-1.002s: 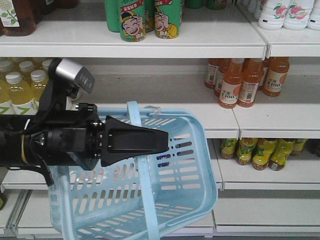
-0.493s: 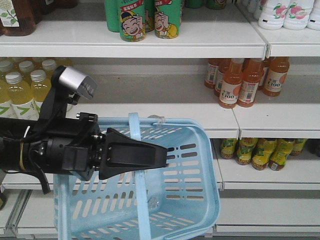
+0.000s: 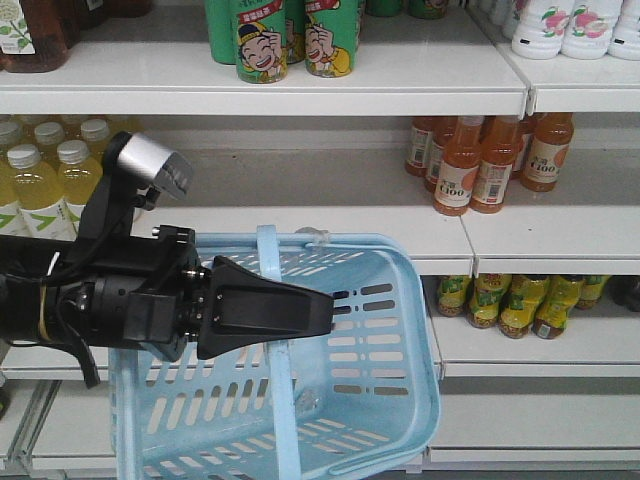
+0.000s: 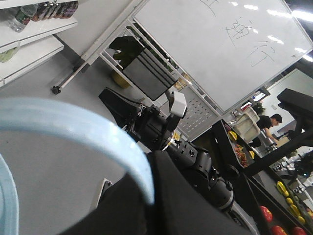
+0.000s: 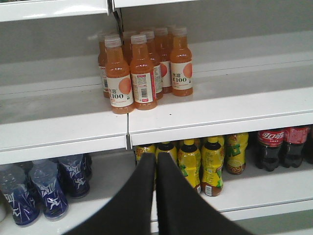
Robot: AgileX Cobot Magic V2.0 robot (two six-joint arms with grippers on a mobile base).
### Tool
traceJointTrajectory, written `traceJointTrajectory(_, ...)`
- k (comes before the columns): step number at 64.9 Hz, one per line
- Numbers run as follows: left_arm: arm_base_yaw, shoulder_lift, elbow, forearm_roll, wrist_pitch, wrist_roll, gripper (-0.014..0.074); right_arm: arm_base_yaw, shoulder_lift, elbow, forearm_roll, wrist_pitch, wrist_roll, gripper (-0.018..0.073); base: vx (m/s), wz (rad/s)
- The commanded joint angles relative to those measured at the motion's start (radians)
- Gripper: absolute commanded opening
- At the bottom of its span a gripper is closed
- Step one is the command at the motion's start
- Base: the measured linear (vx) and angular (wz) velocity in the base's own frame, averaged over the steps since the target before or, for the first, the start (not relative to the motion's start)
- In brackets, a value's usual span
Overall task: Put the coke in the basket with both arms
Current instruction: 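Drive the base away from the shelf carrying the basket in left gripper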
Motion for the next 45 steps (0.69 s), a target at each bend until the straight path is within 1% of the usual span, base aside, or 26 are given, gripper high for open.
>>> traceJointTrajectory(1, -0.003, -0.034, -0.022, -0.087, -0.194, 0.002, -0.0007, -0.001, -0.019, 0.01, -0.014, -0.067, -0.004, -0.0004, -0.01, -0.06)
traceJointTrajectory(23, -0.003, -0.034, -0.022, -0.087, -0.194, 0.002, -0.0007, -0.001, -0.019, 0.01, -0.014, -0.067, -0.004, -0.0004, -0.04, -0.17)
traceJointTrajectory(34, -0.003, -0.034, -0.022, -0.087, -0.194, 0.002, -0.0007, -0.001, -0.019, 0.01, -0.014, -0.067, -0.004, -0.0004, -0.06, -0.39)
traceJointTrajectory(45, -0.003, -0.034, -0.022, -0.087, -0.194, 0.002, -0.0007, -0.001, -0.019, 0.01, -0.014, -0.065, -0.004, -0.0004, -0.06, -0.53)
